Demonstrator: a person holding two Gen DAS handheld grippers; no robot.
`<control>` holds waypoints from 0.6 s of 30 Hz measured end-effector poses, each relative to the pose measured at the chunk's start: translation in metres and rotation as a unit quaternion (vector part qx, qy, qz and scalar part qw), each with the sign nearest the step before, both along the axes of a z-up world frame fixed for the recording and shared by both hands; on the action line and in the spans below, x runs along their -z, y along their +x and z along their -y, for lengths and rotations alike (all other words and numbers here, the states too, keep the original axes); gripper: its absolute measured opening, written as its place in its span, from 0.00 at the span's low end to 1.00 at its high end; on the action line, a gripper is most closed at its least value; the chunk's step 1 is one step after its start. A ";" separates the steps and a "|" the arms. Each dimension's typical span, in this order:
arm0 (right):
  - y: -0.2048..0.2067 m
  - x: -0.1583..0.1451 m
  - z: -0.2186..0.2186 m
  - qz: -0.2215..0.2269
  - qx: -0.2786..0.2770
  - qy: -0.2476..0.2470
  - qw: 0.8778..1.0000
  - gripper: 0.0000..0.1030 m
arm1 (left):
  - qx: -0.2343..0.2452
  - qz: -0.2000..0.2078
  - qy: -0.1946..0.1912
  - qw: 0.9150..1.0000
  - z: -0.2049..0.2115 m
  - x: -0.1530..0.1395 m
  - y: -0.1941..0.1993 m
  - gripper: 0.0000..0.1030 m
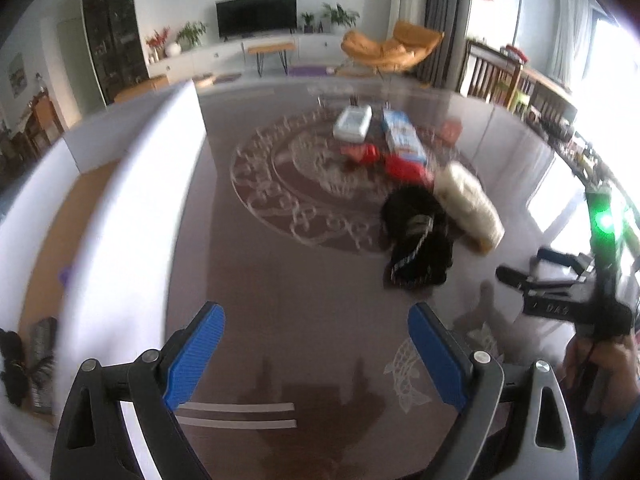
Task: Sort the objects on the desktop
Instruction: 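Move the left gripper onto the black chain-strap bag while the right gripper approaches the cream knit glove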
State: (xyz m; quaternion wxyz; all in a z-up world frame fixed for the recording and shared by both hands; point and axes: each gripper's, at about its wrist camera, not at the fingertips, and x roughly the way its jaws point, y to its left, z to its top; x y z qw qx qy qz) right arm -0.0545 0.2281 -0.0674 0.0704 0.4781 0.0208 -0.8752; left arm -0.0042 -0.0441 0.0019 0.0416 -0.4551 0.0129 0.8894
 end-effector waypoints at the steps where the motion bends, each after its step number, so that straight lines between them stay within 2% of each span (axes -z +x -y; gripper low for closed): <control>1: 0.000 0.000 0.001 0.001 -0.003 0.006 1.000 1.00 | 0.004 0.010 0.001 1.000 -0.003 0.009 -0.002 0.91; 3: -0.004 0.002 0.006 0.000 -0.019 0.023 1.000 1.00 | 0.015 0.026 0.004 1.000 -0.010 0.023 -0.005 0.91; 8: -0.013 0.004 0.010 -0.004 -0.044 0.023 0.999 1.00 | 0.036 0.043 0.005 0.998 -0.030 0.047 -0.013 0.91; 10: -0.018 0.006 0.012 -0.020 -0.063 0.020 0.998 1.00 | 0.044 0.043 0.007 0.998 -0.041 0.052 -0.021 0.91; 14: -0.035 0.004 0.016 -0.022 -0.080 0.020 0.996 1.00 | 0.058 0.036 0.012 0.998 -0.062 0.052 -0.041 0.91; 18: -0.062 0.004 0.023 -0.024 -0.090 0.020 0.995 1.00 | 0.042 0.029 0.008 0.999 -0.072 0.055 -0.073 0.92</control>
